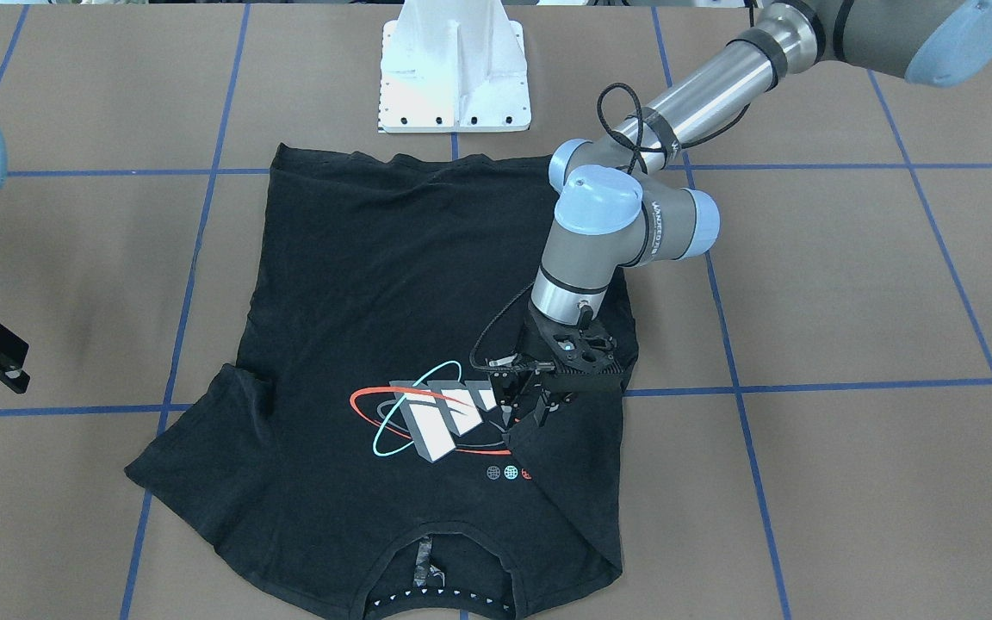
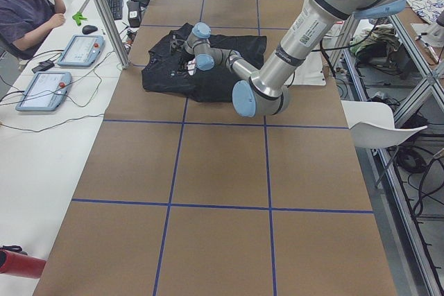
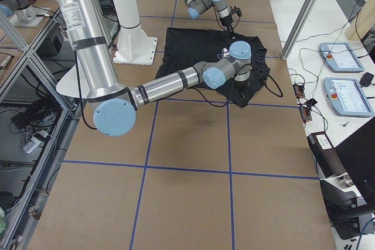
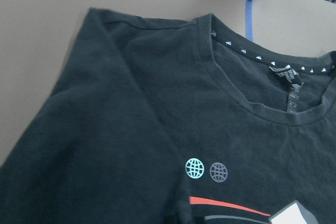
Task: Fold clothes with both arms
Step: 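Grasp the shoulder seam with the left gripper while the right gripper approaches the other shoulder, then fold both sleeves inward toward the shirt's center with both grippers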
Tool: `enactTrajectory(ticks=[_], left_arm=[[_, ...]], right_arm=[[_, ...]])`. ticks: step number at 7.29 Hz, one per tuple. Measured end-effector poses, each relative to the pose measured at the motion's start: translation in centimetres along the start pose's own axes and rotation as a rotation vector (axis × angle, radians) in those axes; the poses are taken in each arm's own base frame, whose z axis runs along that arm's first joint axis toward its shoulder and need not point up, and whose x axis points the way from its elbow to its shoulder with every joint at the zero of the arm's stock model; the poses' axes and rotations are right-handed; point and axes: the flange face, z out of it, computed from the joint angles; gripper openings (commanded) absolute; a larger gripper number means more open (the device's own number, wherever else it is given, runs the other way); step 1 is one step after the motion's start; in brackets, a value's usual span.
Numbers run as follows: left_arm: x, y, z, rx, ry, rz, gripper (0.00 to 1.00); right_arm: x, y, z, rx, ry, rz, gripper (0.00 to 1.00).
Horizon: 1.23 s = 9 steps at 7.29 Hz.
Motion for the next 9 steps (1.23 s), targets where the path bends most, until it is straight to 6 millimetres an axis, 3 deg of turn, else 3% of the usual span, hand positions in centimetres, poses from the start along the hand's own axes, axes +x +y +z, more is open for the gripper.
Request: enactTrajectory(ticks=[2, 5, 6, 7, 8, 9], left_arm=[[0.9, -0.6, -2.4, 0.000, 0.032, 0.032, 1.00], [0.7, -0.5, -3.2, -0.001, 0.039, 0.037, 1.00], [0.7, -0.5, -3.2, 0.000, 0.039, 0.036, 1.00], [0.7, -0.6, -3.2, 0.000, 0.039, 0.036, 1.00], [0.6, -0.6, -3.2, 0.000, 0.038, 0.036, 1.00], [0.6, -0.6, -3.2, 0.001, 0.037, 0.036, 1.00]], right_arm=[[-1.5, -1.3, 5.1, 0.061, -0.069, 0.022, 0.99], [-6.9, -1.7, 11.5, 0.132, -0.079, 0.063, 0.97], [-7.1, -1.1, 13.0, 0.145, -0.078, 0.063, 0.92], [-6.6, -0.6, 14.5, 0.162, -0.075, 0.060, 0.76], [-6.2, -0.3, 15.4, 0.172, -0.072, 0.062, 0.68], [-6.1, 0.1, 16.1, 0.178, -0.067, 0.069, 0.64]])
